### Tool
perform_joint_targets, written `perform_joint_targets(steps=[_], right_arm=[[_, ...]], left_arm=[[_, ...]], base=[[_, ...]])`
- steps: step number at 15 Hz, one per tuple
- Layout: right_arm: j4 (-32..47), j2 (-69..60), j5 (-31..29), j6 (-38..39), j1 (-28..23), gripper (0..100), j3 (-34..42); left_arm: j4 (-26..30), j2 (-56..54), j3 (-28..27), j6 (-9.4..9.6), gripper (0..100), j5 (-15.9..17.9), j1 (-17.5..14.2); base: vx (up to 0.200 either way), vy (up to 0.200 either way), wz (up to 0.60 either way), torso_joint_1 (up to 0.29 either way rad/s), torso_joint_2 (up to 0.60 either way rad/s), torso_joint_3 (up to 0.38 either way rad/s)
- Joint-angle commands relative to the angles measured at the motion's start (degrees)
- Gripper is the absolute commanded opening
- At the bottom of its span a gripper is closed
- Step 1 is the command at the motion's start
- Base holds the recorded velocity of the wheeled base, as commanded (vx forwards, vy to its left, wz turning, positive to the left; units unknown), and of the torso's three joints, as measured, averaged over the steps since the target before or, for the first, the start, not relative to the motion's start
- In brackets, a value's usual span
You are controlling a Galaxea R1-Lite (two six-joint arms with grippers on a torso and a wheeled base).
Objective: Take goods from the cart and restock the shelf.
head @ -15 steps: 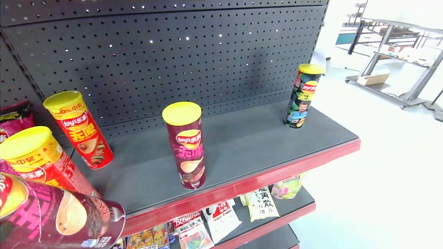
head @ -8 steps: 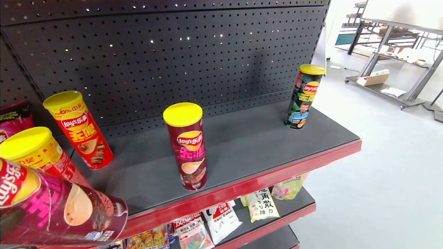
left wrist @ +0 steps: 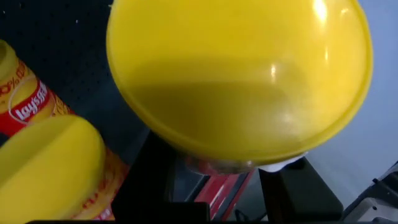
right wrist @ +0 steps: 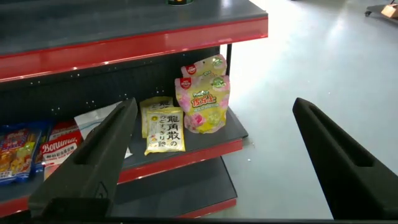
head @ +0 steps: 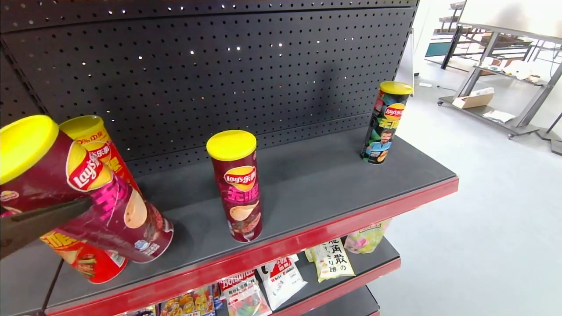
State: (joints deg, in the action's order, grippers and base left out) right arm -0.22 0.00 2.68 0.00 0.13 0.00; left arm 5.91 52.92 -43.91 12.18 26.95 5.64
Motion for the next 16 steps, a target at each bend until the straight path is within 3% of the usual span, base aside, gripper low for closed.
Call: perform_joint_targets(steps=[1, 3, 5, 9, 16], right_arm=[[0.0, 0.1, 0.0, 0.0, 0.0, 100, 0.0], [0.0, 0.1, 0.0, 0.0, 0.0, 100, 0.0], [0.0, 0.1, 0.0, 0.0, 0.0, 100, 0.0], [0.0, 0.1, 0.0, 0.0, 0.0, 100, 0.0], [0.0, 0.1, 0.0, 0.0, 0.0, 100, 0.0]], left_arm=[[0.1, 5.2, -2.1, 1.27, 0, 0.0, 1.1], [0.1, 6.7, -2.6, 2.50, 0, -0.1, 1.7], [-0.7, 10.2, -3.4, 4.35, 0, -3.0, 4.3], [-9.8, 20.2, -6.6, 4.17, 0, -5.2, 6.8], [-12.2, 35.3, -18.0, 3.99, 0, -6.7, 8.9]], base=[[0.000, 0.000, 0.00, 0.000, 0.00, 0.000], [0.000, 0.000, 0.00, 0.000, 0.00, 0.000], [0.000, 0.000, 0.00, 0.000, 0.00, 0.000], [0.000, 0.000, 0.00, 0.000, 0.00, 0.000], [0.000, 0.000, 0.00, 0.000, 0.00, 0.000]])
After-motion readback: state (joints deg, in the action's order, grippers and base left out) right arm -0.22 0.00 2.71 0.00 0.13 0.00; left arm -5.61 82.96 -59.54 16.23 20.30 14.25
